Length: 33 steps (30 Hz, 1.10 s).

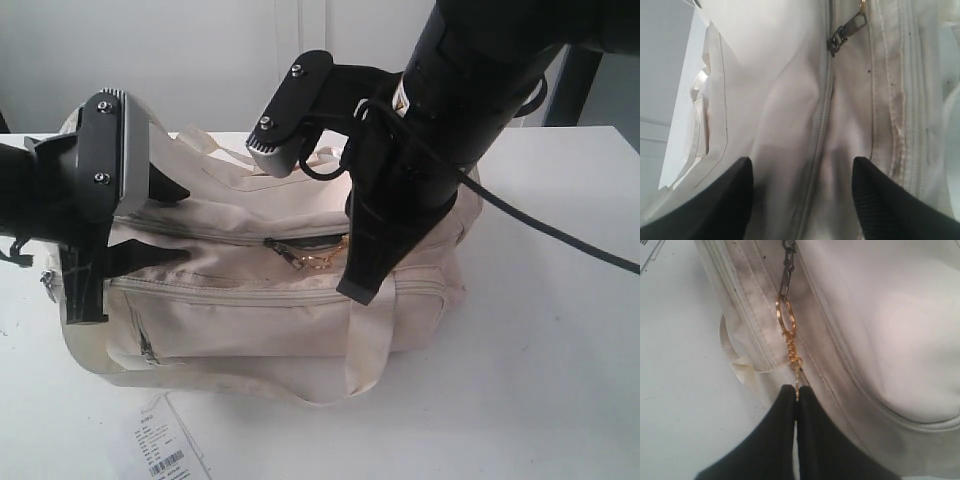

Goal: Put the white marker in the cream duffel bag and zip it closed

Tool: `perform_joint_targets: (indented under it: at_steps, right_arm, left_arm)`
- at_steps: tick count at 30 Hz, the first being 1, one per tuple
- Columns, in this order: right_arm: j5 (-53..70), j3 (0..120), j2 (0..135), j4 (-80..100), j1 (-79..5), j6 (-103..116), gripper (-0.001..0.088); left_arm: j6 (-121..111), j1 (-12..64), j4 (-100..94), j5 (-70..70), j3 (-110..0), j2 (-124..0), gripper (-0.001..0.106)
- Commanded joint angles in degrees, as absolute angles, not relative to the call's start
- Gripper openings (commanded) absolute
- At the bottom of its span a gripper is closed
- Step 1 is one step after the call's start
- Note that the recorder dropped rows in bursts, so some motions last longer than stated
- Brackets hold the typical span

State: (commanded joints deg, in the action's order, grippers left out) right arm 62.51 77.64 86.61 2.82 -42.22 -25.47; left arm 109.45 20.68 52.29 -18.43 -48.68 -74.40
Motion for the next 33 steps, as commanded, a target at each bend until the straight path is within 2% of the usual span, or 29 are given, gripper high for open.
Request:
perform_joint_targets:
  at_steps: [8,13,33]
  right_arm:
    - [62.4,77.6,86.6,2.8,-42.2,-25.5,0.0000]
    - [62.4,77.6,86.6,2.8,-42.2,-25.5,0.0000]
    - [63.9,77.6,83.6,7.6,-42.1,-25.4,0.0000]
  left_arm:
    - [109.7,20.7,52.2,-16.2,-48.7,-76.5,0.025]
    - [108.7,20.7,52.2,-16.2,-48.7,-76.5,0.000]
    - [104.9,20.7,52.2,-17.6,-48.7,-75.8,0.000]
